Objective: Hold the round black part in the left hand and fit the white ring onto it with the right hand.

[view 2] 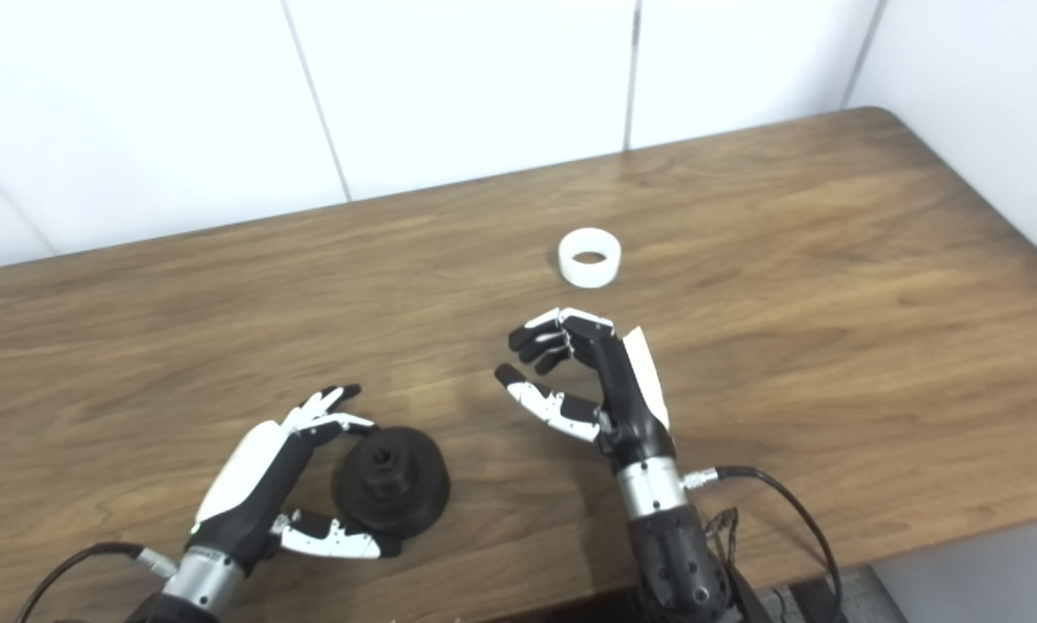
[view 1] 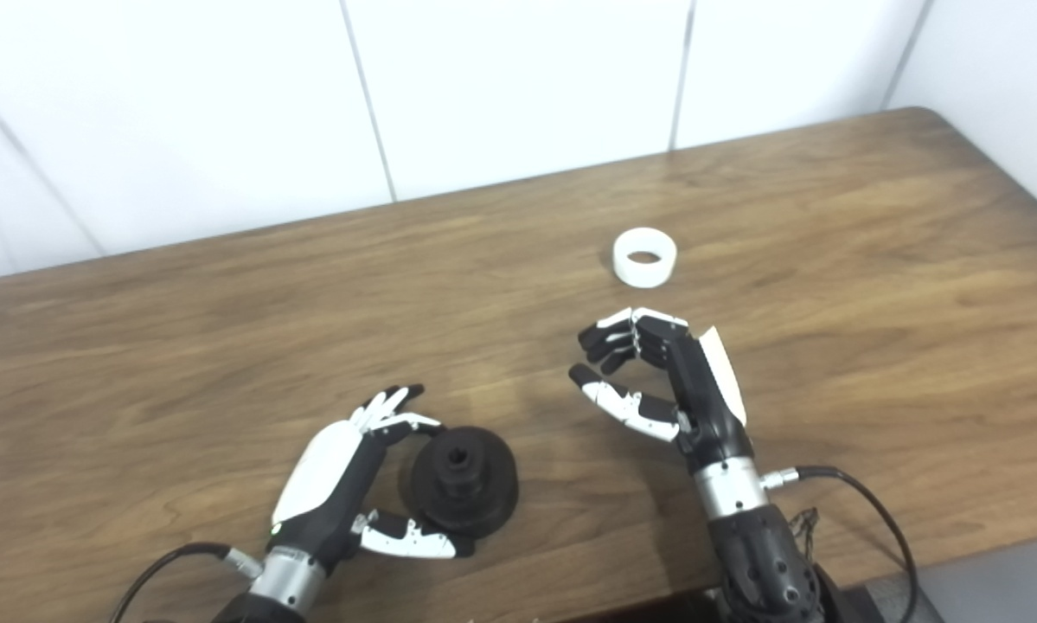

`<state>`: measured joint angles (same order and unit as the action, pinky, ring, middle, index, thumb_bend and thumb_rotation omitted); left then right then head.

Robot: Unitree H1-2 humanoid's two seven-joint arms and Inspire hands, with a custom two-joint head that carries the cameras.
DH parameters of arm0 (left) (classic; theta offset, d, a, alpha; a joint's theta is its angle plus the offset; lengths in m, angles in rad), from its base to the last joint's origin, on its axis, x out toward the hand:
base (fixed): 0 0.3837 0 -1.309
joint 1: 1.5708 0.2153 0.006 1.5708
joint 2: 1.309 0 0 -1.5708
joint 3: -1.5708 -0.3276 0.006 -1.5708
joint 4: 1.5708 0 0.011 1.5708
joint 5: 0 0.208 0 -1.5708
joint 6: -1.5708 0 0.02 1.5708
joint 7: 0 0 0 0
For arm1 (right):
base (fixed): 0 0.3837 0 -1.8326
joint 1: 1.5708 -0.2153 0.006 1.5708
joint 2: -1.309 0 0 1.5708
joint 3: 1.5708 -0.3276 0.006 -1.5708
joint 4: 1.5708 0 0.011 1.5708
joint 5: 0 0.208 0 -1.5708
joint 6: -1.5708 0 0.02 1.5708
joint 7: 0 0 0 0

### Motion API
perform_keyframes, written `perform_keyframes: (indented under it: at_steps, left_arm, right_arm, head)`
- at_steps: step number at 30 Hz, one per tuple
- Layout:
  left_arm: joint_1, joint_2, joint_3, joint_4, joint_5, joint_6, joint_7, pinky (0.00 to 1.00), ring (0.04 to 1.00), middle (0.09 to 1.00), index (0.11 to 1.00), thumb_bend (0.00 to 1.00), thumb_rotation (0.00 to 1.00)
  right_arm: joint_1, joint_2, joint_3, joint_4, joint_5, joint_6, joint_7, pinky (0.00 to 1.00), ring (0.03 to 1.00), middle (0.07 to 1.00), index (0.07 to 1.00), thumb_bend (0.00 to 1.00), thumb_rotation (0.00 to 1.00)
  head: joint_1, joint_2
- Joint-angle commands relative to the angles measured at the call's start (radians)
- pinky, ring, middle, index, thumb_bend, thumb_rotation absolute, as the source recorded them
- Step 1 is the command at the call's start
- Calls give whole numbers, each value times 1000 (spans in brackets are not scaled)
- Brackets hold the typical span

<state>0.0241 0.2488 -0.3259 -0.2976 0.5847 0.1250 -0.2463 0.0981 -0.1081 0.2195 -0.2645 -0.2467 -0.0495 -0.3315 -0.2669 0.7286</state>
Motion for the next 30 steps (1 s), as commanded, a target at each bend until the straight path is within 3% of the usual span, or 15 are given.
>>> perform_keyframes:
  at_steps: [1, 13, 16, 18, 19, 21, 26, 30]
  left_arm:
    - [-7, 11, 4, -19, -3, -24, -1, 1000, 1000, 957, 628, 960, 212]
    - [1, 5, 9, 2, -3, -43, 17, 1000, 1000, 955, 624, 962, 204]
    - [6, 3, 11, 3, -4, -51, 21, 1000, 1000, 953, 622, 968, 208]
    - [8, 4, 10, 6, -7, -62, 24, 1000, 1000, 954, 622, 957, 201]
    - [9, 4, 10, 7, -7, -65, 25, 1000, 1000, 953, 623, 947, 207]
    - [10, 3, 9, 8, -4, -64, 25, 1000, 1000, 952, 624, 944, 204]
    - [10, 0, 8, 12, 2, -69, 27, 1000, 1000, 950, 622, 951, 193]
    - [7, -1, 7, 16, 4, -70, 26, 1000, 1000, 953, 623, 949, 209]
  right_arm:
    - [-34, 97, -36, -49, 6, -9, -15, 448, 535, 598, 496, 501, 154]
    - [-222, -44, -170, -56, -122, 94, 73, 413, 528, 627, 497, 506, 160]
    - [-271, -85, -182, -47, -198, 161, 116, 405, 529, 651, 498, 506, 164]
    - [-298, -108, -180, -46, -261, 229, 151, 466, 620, 704, 499, 507, 172]
    - [-308, -119, -177, -46, -283, 257, 169, 550, 715, 771, 610, 595, 325]
    - [-334, -143, -171, -41, -319, 305, 208, 625, 791, 830, 719, 670, 457]
    - [-408, -197, -147, 12, -413, 389, 286, 680, 882, 922, 826, 724, 592]
    - [-475, -238, -133, 103, -444, 388, 318, 723, 913, 952, 865, 748, 622]
  head:
    - [-3, -3]
    - [-37, -36]
    - [-34, -38]
    - [-32, -39]
    - [-29, -42]
    - [-30, -42]
    - [-28, -40]
    - [-28, -40]
